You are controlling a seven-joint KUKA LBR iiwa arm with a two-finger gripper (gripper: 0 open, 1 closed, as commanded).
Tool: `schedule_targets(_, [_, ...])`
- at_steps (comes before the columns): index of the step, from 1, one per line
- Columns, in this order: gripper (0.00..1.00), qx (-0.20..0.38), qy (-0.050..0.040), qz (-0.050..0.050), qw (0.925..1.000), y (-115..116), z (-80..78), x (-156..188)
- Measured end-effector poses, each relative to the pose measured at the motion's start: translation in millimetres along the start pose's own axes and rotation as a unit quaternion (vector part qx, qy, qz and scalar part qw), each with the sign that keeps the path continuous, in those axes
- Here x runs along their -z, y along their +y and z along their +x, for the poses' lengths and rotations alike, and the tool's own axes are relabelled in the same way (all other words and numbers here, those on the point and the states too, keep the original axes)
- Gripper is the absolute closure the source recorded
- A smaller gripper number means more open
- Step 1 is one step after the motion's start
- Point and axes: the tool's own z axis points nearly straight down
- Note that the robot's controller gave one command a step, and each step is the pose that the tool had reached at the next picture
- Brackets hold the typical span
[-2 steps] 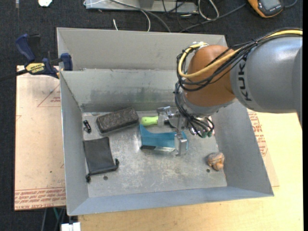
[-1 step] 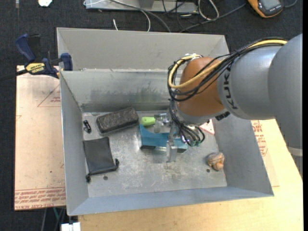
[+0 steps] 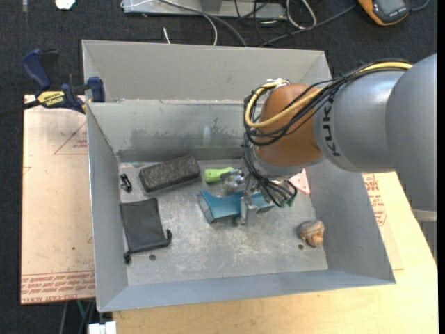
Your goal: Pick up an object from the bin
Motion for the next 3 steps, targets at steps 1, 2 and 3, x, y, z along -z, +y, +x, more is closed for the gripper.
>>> schedule_targets(1, [1.0, 0.0, 0.0, 0.0, 1.0, 0.0, 0.0, 0.0])
schedule_targets(2, [1.0, 0.003, 0.0051, -0.001, 1.0, -1.6, 3.0, 52.3])
schedule_targets(3, [1.0, -0.004, 0.0054, -0.001, 1.0, -17.7, 8.7, 128.5])
